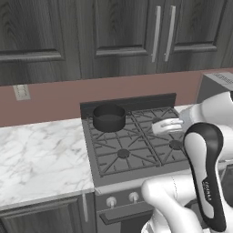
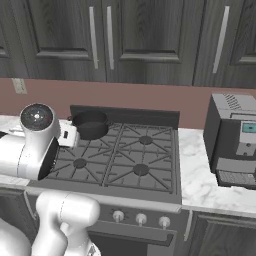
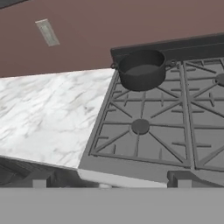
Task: Move the pot and pan from the stove into the sink.
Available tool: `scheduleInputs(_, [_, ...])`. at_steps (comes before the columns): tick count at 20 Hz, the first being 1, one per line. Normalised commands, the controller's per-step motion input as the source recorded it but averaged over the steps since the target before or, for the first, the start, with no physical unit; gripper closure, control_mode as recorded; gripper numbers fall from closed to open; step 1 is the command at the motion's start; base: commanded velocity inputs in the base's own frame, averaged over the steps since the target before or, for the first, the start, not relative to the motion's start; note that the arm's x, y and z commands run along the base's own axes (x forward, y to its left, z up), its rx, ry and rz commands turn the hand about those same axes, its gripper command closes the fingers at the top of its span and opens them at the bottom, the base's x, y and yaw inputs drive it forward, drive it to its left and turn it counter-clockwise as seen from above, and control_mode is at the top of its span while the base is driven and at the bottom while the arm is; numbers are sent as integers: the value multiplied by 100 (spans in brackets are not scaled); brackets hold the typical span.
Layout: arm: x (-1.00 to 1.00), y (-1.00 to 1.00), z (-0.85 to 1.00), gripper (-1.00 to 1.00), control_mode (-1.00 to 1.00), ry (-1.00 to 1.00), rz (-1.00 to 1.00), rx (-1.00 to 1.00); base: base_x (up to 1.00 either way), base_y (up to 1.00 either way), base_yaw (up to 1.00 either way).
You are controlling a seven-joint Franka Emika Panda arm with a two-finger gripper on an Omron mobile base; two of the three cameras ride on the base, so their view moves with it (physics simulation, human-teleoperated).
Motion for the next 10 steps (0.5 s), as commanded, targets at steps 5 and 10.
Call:
scheduleInputs(5, [32,0,-12,-100,-100,0,-6,10,0,0,0])
scheduleInputs(10, [34,0,-6,-100,-100,0,-6,9,0,0,0])
